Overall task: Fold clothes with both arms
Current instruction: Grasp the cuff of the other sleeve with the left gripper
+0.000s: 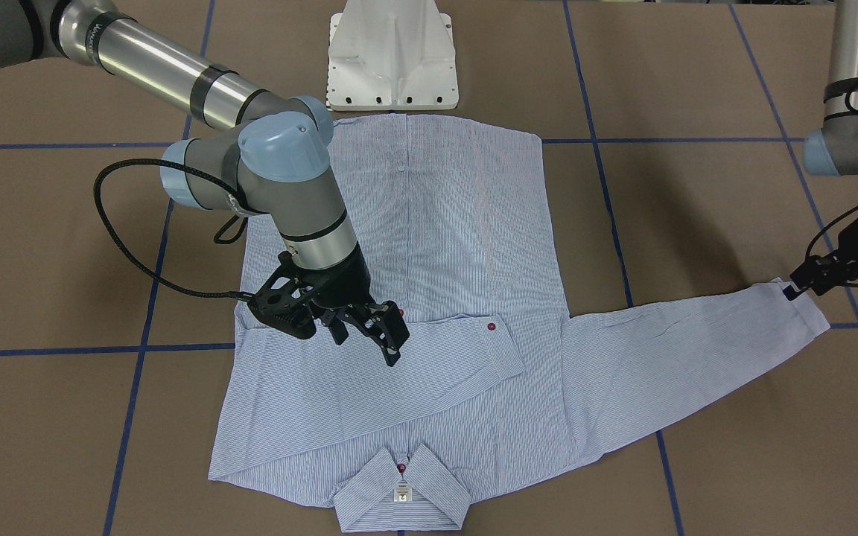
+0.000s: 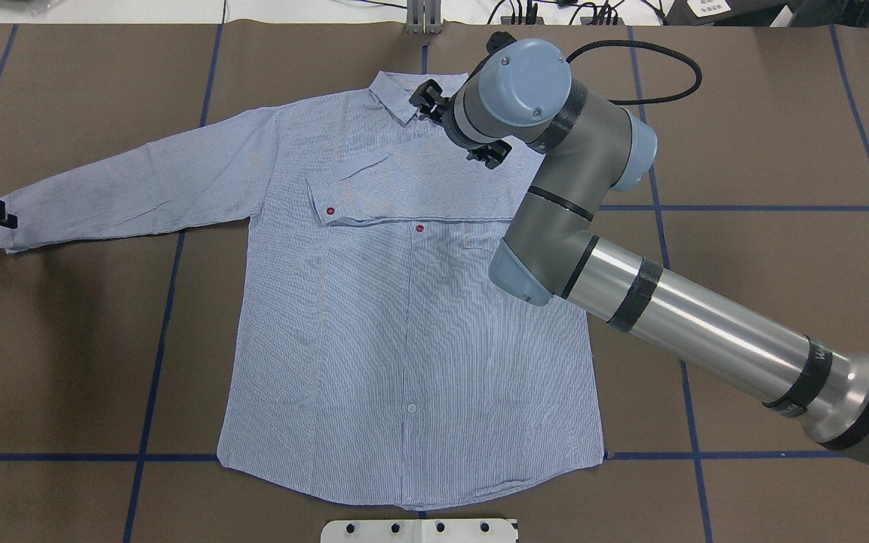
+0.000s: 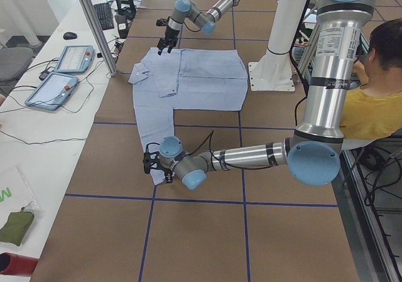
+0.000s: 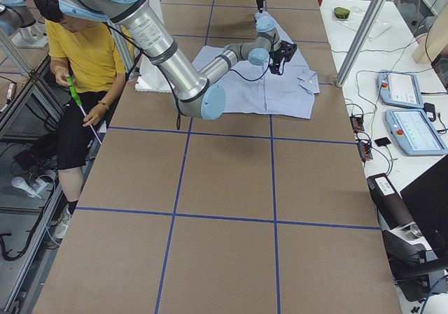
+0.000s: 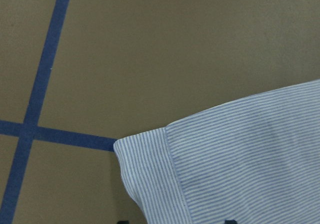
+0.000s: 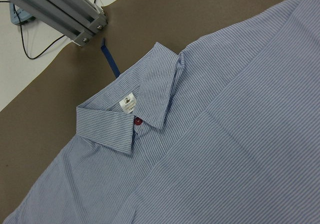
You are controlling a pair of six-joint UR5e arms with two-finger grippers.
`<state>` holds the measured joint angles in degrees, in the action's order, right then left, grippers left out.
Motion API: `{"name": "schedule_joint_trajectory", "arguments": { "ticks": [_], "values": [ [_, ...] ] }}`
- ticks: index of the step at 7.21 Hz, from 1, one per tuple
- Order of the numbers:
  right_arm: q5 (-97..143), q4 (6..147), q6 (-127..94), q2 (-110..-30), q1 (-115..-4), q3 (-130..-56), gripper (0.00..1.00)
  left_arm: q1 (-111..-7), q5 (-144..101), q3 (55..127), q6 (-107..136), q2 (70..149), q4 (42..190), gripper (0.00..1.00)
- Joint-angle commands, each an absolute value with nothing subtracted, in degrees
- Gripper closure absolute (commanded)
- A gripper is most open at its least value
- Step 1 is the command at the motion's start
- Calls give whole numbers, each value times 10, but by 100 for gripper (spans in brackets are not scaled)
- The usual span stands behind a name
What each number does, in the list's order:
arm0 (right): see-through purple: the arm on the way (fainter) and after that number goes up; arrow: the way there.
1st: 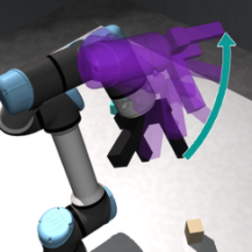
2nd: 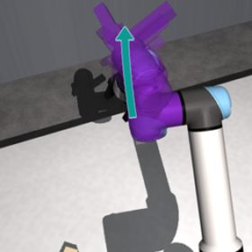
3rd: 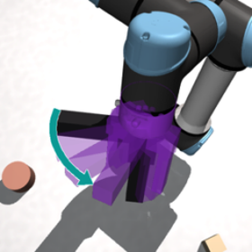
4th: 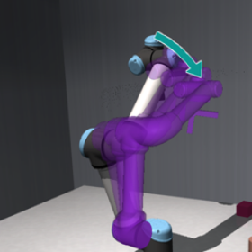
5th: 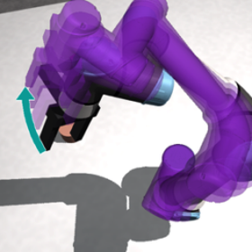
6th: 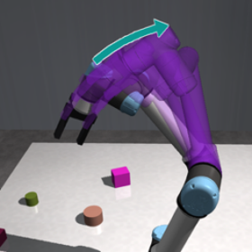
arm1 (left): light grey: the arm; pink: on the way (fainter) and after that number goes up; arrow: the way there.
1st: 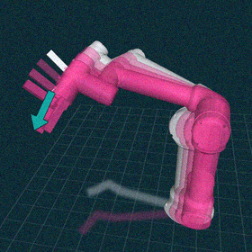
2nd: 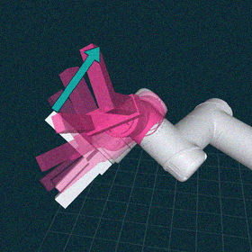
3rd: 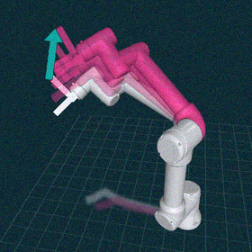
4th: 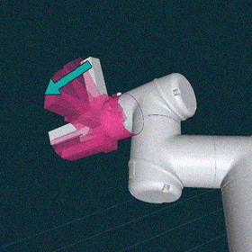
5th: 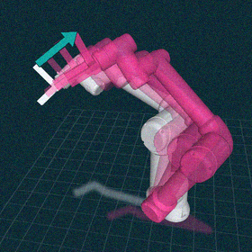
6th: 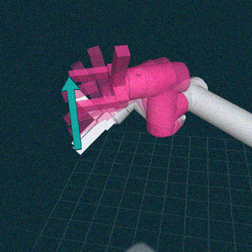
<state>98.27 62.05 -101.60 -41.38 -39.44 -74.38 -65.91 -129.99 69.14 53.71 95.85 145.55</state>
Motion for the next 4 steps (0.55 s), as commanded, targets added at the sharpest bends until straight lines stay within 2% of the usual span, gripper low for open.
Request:
{"name": "schedule_joint_trajectory", "arguments": {
  "ticks": [1,3,4],
  "values": [
    [983,621,-1017,-414,-394,-744,1,-650,-1300,681,538,959,1465,38],
    [983,621,-1018,-414,-393,-744,1,-650,-1300,682,539,956,1466,60],
    [983,621,-1018,-414,-392,-744,1,-650,-1301,683,555,955,1466,88]
  ]
}}
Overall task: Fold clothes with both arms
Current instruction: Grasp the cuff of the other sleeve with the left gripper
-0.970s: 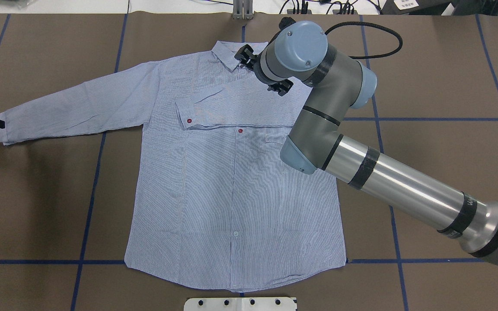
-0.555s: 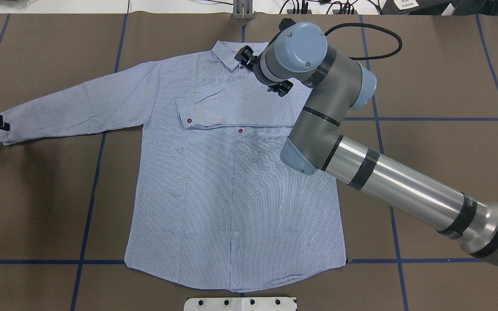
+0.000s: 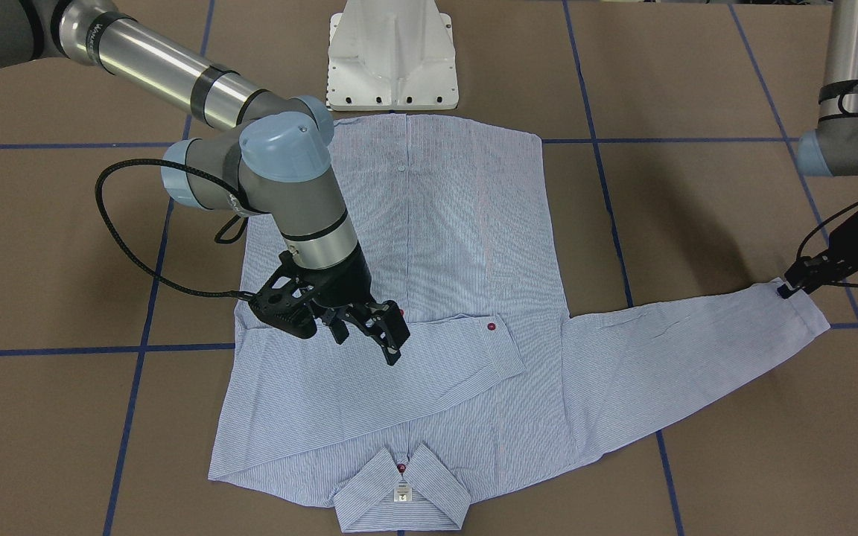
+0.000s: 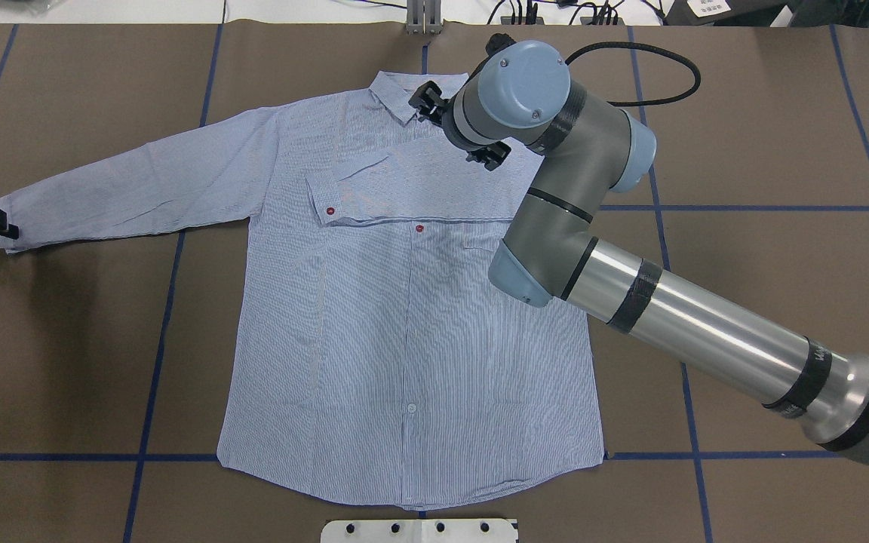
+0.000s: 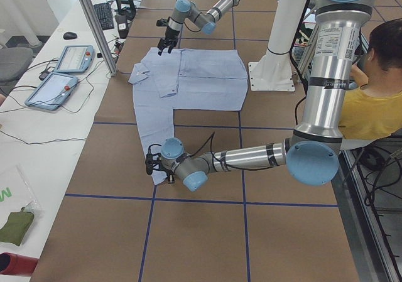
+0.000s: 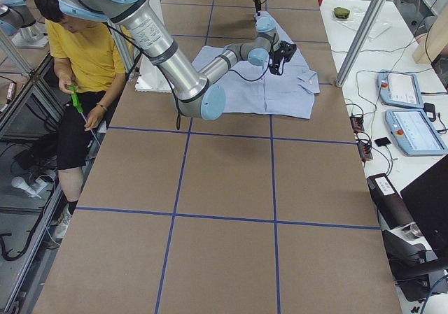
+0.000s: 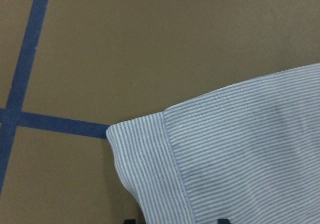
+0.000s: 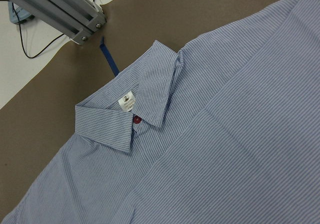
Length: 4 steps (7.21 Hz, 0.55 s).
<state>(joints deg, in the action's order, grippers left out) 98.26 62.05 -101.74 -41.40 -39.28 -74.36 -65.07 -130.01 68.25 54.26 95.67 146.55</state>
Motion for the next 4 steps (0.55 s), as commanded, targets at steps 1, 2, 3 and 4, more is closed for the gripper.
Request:
{"name": "schedule_joint_trajectory", "arguments": {
  "ticks": [1,2,3,4],
  "values": [
    [983,621,-1019,-414,-392,-744,1,-650,-1300,685,562,955,1467,100],
    [983,621,-1020,-414,-392,-744,1,-650,-1300,699,565,953,1474,100],
    [983,621,-1020,-412,-393,-744,1,-651,-1306,713,563,952,1474,100],
    [983,621,-1019,-412,-396,-753,1,-651,-1305,746,565,951,1466,100]
  ]
}}
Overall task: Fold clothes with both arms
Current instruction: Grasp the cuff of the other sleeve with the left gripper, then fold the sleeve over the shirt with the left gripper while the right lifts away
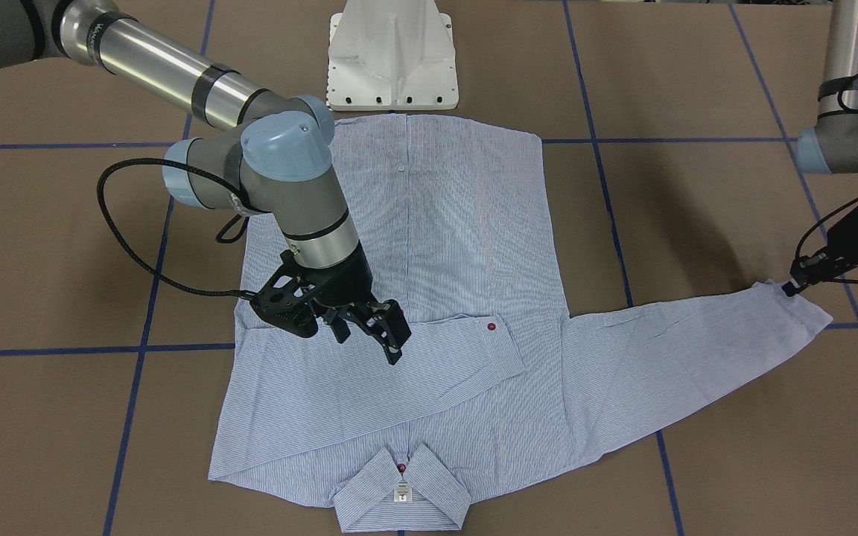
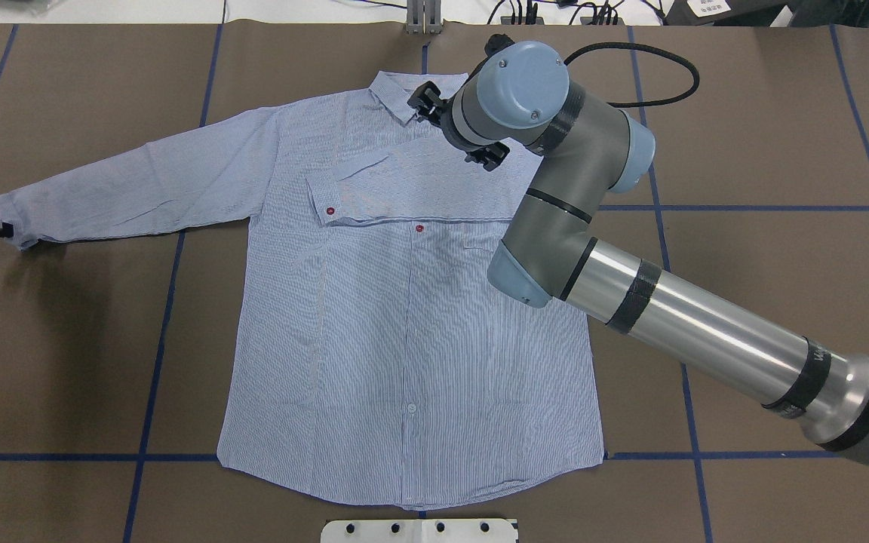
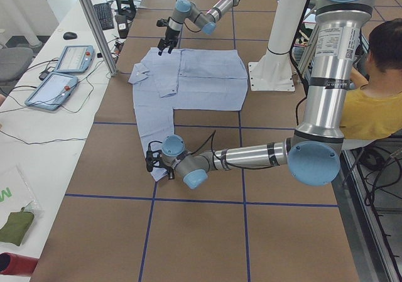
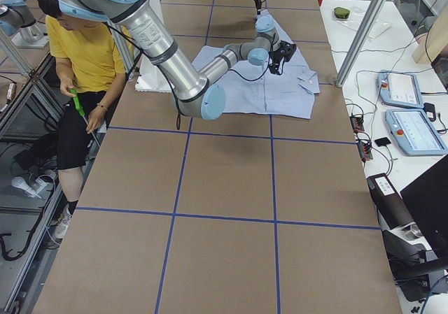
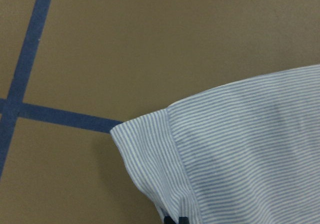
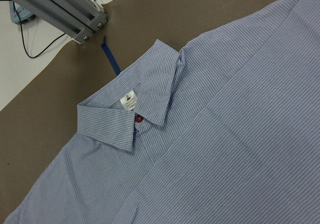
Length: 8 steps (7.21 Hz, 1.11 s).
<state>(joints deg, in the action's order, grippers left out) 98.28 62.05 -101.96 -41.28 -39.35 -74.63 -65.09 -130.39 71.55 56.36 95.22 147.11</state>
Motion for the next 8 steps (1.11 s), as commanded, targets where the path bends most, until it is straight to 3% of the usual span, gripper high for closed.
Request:
{"name": "schedule_joint_trajectory", "arguments": {
  "ticks": [1,3,8],
  "values": [
    [1004,626,-1017,-417,-412,-770,1,-650,-1305,774,573,965,1432,100],
    [1117,624,-986,-512,-489,-848,1,-639,-1301,787,598,1122,1274,100],
    [1245,621,-824,-626,-613,-879,1,-508,-1244,782,760,1325,1259,100]
  ]
}}
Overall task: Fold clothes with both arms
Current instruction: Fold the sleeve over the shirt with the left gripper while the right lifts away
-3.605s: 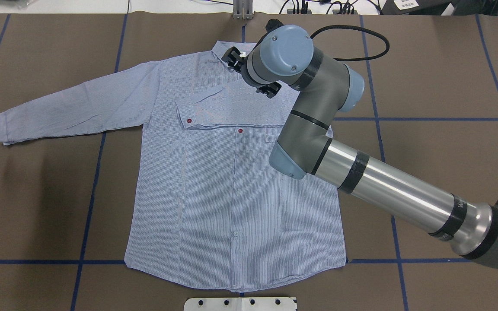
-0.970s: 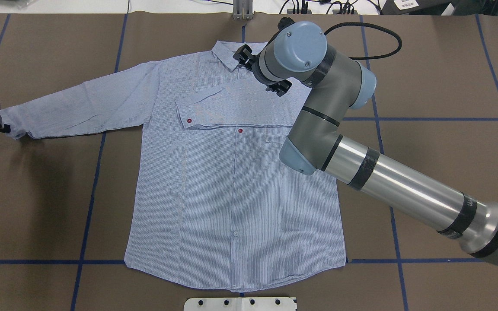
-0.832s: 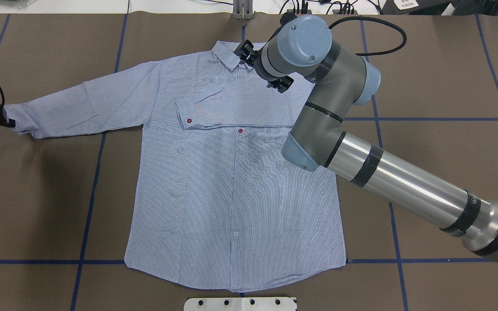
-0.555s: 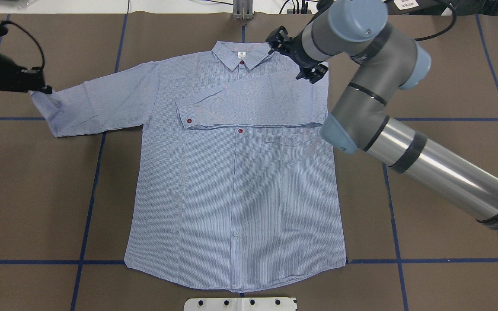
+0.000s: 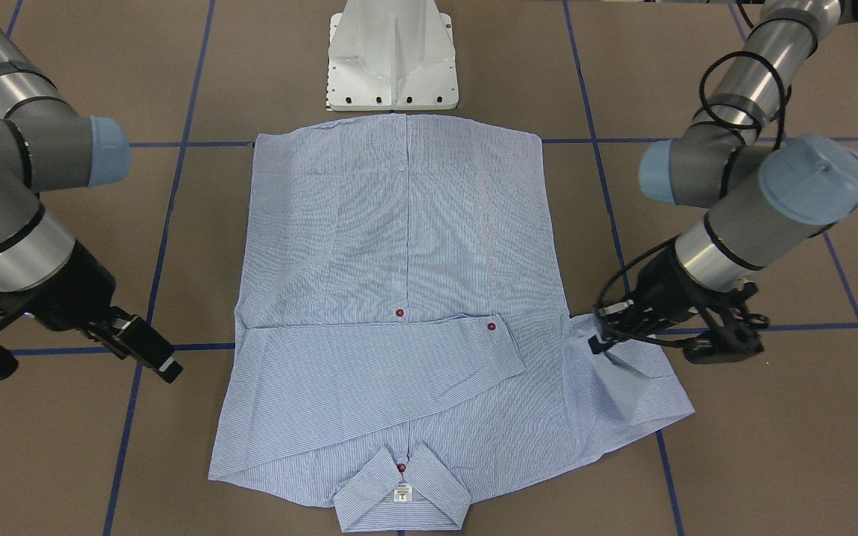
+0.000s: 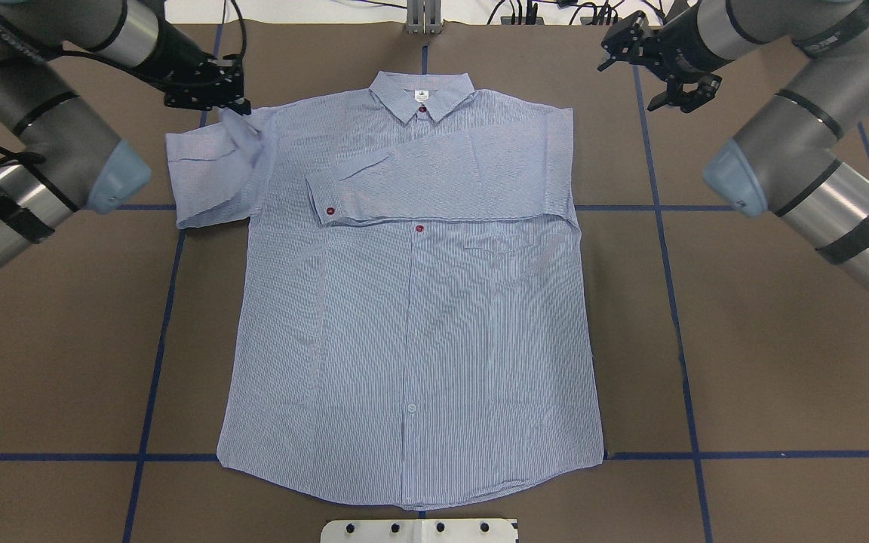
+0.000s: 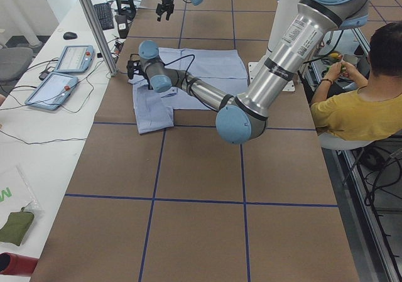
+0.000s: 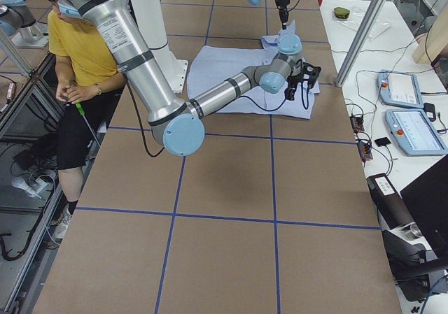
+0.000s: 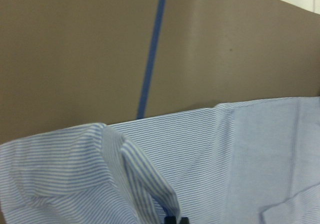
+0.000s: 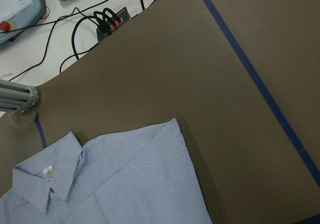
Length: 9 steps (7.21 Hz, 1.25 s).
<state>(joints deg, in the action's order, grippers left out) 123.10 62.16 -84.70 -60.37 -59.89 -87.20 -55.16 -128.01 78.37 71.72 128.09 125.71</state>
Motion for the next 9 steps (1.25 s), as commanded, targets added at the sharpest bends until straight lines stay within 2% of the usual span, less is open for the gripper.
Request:
{"name": "schedule_joint_trajectory", "arguments": {
  "ticks": [1,4,9],
  "values": [
    [1245,621,-824,-631,-613,-886,1,-458,-1182,777,796,1357,1262,100],
    [1245,621,-824,-641,-613,-900,1,-390,-1095,705,859,1458,1263,100],
    [1247,621,-824,-654,-613,-917,1,-339,-1037,698,862,1463,1286,100]
  ]
}}
